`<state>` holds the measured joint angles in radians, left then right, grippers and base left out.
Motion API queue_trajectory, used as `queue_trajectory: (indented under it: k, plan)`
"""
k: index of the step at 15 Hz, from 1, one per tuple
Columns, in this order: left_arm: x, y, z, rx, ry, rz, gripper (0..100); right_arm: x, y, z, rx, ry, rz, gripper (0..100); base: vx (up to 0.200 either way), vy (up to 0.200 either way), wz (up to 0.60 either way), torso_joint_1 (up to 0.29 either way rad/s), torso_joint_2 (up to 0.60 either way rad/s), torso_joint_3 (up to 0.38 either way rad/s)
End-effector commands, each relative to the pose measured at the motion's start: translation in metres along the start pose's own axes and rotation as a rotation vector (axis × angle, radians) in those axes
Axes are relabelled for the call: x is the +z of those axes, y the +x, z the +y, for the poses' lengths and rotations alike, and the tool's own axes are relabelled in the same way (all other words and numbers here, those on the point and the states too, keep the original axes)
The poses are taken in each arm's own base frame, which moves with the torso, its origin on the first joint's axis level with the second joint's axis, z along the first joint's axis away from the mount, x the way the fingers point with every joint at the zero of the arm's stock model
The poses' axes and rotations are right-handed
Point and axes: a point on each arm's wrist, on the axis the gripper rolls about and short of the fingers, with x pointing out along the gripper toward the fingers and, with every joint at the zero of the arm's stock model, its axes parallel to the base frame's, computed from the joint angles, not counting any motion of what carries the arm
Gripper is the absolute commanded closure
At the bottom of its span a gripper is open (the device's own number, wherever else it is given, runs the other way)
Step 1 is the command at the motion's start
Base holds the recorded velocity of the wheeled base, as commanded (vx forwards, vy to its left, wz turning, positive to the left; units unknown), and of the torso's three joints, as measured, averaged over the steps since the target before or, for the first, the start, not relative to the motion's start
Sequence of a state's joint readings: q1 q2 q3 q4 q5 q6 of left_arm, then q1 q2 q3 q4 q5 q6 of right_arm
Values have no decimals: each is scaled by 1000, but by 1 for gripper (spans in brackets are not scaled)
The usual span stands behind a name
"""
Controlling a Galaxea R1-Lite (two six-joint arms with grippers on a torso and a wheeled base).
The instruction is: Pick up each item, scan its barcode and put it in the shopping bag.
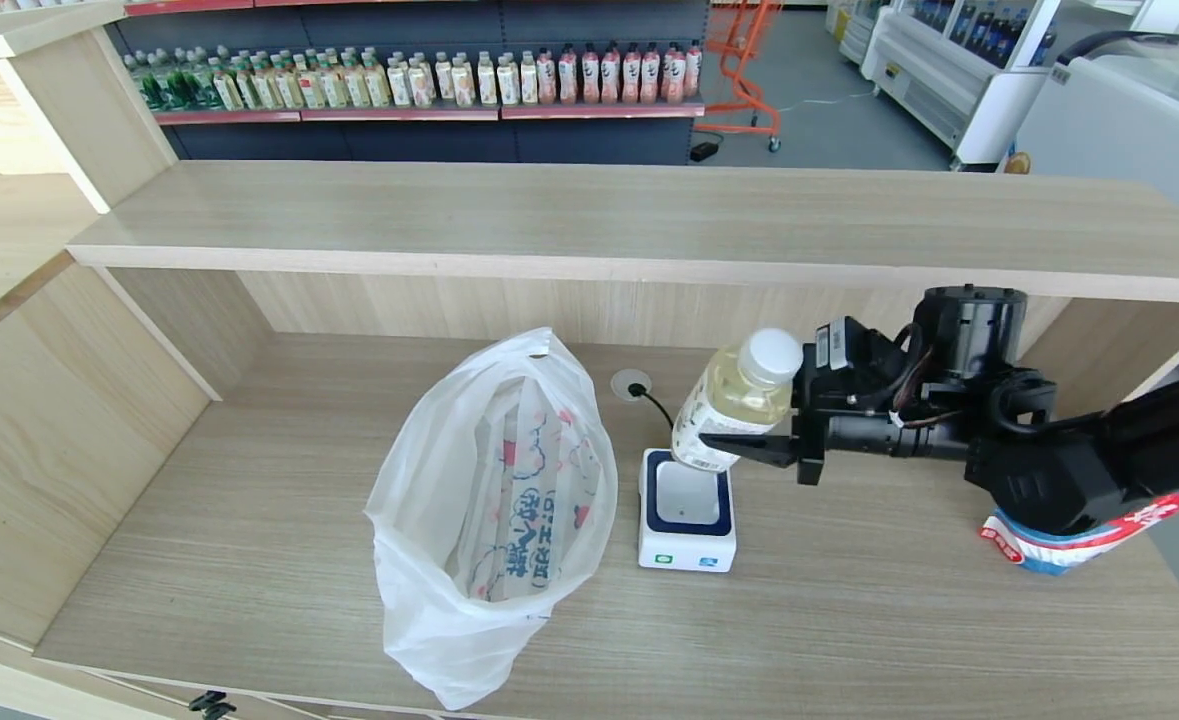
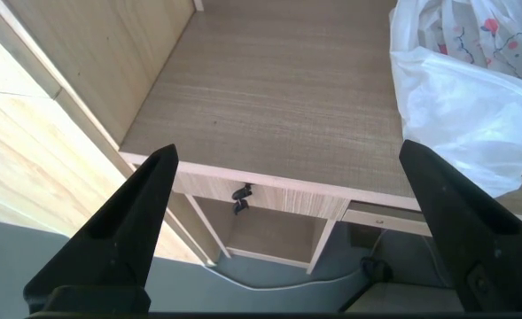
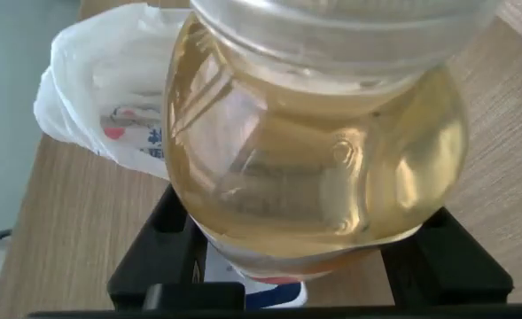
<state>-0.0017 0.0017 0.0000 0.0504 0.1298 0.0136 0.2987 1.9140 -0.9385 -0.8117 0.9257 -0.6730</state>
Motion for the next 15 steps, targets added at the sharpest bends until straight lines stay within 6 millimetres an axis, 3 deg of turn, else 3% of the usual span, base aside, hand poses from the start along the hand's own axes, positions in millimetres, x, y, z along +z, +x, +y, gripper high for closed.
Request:
queue_trajectory:
  k: [1, 3, 4, 6, 12, 15]
  plan:
    - [0, 0, 0, 1, 0, 0, 0, 103, -56, 19, -61, 303, -133, 100, 0, 0, 0, 0, 0, 0]
    - [0, 0, 0, 1, 0, 0, 0, 143, -79, 37, -25, 554, -179, 100, 0, 0, 0, 0, 0, 0]
    - [0, 0, 0, 1, 0, 0, 0, 148, -86, 43, -22, 616, -151, 100, 0, 0, 0, 0, 0, 0]
    - [0, 0, 0, 1, 0, 0, 0, 143, -101, 50, -64, 685, -92, 100, 0, 0, 0, 0, 0, 0]
    - [0, 0, 0, 1, -1, 0, 0, 140, -109, 48, -105, 688, -84, 100, 0, 0, 0, 0, 0, 0]
    - [0, 0, 0, 1, -1, 0, 0, 144, -113, 51, -109, 701, -91, 100, -200, 0, 0, 7, 4, 4]
